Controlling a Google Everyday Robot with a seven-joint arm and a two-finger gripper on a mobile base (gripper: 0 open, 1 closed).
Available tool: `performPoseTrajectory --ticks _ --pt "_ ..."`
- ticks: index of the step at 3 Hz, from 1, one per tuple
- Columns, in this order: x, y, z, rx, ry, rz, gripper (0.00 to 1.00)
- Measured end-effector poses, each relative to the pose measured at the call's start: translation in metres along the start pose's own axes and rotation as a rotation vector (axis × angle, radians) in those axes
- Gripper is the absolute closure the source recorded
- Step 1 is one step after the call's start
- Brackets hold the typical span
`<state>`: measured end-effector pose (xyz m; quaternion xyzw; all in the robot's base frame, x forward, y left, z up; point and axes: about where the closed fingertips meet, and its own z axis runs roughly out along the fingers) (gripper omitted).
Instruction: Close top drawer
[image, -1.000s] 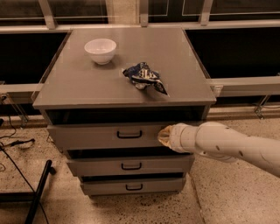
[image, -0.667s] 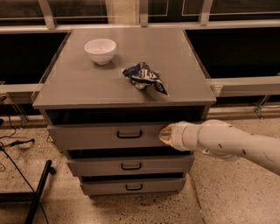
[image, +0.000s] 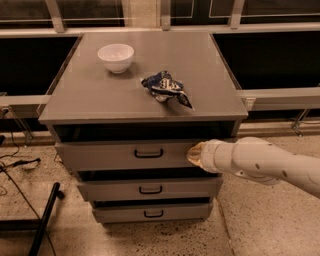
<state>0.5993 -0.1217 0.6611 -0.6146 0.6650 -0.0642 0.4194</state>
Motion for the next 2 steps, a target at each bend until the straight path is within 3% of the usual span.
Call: performPoseTrajectory --ticks 1,2 --pt "-0.003 0.011 -0.005 -0.094 -0.059 0.026 1.0" --pt "0.02 -0.019 -0.019 -0.113 -0.133 0.098 1.0"
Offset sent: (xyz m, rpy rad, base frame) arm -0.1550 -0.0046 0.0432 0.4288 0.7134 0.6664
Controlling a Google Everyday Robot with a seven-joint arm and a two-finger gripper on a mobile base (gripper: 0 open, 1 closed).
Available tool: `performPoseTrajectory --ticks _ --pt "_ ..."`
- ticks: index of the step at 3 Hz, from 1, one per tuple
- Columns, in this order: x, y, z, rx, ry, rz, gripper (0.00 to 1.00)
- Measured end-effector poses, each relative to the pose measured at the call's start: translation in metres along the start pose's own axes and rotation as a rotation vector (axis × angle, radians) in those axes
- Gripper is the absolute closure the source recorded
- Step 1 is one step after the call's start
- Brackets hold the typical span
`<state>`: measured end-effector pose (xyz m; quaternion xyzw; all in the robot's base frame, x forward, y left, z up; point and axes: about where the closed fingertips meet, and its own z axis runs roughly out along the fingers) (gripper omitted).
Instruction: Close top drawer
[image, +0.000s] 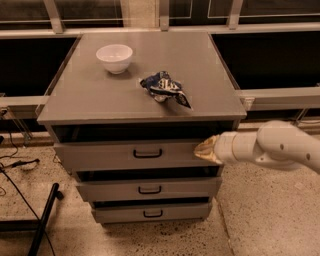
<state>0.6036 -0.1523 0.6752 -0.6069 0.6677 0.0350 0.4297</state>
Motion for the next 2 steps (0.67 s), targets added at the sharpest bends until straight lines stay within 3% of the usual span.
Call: performPoseTrajectory --ticks 1,2 --pt "-0.0014 0.0018 -0.0014 -0.002 -0.004 0.002 1.0" --pt "-0.0014 0.0018 -0.0014 -0.002 -0.004 0.002 0.81"
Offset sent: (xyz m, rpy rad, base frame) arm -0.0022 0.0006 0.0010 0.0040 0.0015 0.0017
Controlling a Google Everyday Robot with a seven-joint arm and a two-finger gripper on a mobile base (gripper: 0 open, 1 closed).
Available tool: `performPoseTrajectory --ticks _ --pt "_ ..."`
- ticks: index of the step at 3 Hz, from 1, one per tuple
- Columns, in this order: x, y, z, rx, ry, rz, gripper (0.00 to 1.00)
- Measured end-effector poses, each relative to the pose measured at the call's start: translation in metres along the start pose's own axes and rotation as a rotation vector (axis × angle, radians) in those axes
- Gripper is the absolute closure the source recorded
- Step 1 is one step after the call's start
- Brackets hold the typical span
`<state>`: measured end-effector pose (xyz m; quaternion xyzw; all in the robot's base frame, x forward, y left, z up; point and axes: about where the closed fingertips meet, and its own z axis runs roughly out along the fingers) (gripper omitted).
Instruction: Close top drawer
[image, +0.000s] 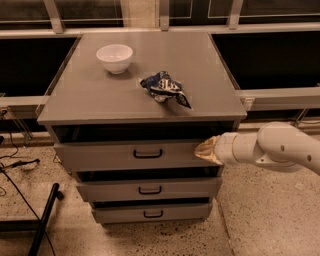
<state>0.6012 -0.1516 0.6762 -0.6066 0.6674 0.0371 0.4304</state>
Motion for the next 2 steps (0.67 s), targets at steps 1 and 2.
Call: performPoseTrajectory --ticks 1,2 --pt "0.0 0.0 0.0 0.0 0.0 0.0 0.58" --pt "0.0 0.0 0.0 0.0 0.0 0.0 0.35"
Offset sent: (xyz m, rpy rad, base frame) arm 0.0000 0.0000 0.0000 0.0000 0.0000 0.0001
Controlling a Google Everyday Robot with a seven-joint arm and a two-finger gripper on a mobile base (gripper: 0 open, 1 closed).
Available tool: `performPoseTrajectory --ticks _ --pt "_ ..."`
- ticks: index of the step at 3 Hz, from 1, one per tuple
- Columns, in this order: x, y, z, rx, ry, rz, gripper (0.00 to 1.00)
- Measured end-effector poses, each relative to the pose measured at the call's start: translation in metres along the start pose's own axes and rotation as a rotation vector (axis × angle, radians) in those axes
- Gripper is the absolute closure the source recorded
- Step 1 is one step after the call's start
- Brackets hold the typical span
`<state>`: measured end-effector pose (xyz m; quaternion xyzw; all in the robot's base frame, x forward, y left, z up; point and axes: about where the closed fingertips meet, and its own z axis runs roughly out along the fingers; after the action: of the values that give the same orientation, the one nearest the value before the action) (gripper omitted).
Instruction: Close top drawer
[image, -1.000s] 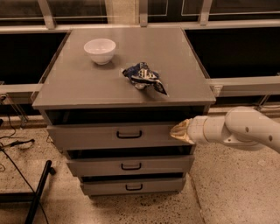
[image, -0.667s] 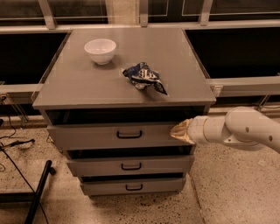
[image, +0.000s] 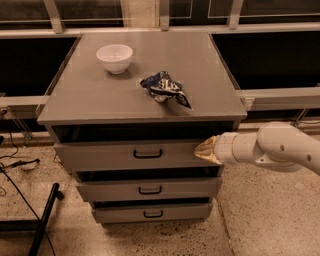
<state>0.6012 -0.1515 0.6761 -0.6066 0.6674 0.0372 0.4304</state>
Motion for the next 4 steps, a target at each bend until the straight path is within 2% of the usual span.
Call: performPoseTrajectory --ticks 1,2,4 --pt "-0.004 0.006 0.002 -0.065 -0.008 0.009 0.11" --pt "-0.006 0.013 0.0 -0.081 -0.009 0.011 0.0" --pt "-0.012 0.027 -0.005 -0.081 -0.009 0.011 0.0"
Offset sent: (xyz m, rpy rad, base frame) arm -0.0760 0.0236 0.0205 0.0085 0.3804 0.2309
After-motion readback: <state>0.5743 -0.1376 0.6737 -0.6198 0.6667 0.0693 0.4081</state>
